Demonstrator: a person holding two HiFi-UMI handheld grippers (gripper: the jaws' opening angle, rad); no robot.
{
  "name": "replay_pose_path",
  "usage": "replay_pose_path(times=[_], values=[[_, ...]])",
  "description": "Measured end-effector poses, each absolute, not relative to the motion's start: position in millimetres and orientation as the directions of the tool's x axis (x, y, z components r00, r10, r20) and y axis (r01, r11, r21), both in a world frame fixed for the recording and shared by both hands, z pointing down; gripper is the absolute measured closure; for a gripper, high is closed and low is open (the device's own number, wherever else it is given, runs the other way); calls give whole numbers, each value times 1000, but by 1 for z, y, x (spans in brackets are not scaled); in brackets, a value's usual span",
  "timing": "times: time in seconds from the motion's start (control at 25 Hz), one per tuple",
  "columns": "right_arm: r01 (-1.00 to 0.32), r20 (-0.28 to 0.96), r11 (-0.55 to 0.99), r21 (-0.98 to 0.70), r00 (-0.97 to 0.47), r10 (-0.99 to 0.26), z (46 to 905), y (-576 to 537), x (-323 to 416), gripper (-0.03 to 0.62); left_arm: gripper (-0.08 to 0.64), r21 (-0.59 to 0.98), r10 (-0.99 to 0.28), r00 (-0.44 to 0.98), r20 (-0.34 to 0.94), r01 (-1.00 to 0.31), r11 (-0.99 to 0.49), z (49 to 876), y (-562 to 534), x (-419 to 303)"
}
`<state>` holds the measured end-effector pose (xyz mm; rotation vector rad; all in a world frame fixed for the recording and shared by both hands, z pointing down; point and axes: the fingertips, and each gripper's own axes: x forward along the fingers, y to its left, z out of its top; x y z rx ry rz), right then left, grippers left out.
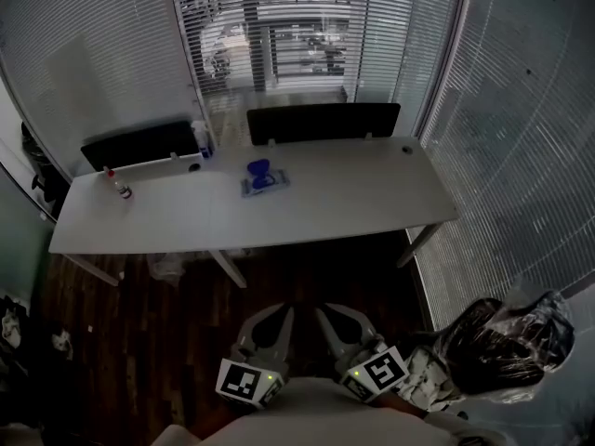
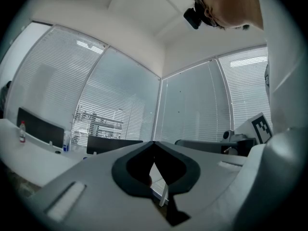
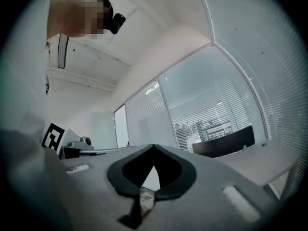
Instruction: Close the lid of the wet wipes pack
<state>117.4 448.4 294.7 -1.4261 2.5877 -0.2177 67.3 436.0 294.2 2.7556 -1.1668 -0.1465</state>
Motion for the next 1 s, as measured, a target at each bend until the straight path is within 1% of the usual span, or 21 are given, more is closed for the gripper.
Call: replay_pose_path(times=[0.44, 0.6, 1.0], values=[[-810, -96, 546, -216, -539, -837, 299, 447, 139, 592, 557, 193, -729, 684, -24, -712, -675, 304, 432, 91], [-815, -68, 535, -222, -534, -843, 309, 435, 143, 592, 557, 191, -733, 681, -16, -717, -670, 307, 421, 91], [-810, -53, 544, -219, -547, -835, 328, 355, 122, 592, 557, 209, -732, 681, -7, -715, -667, 329, 339, 74]])
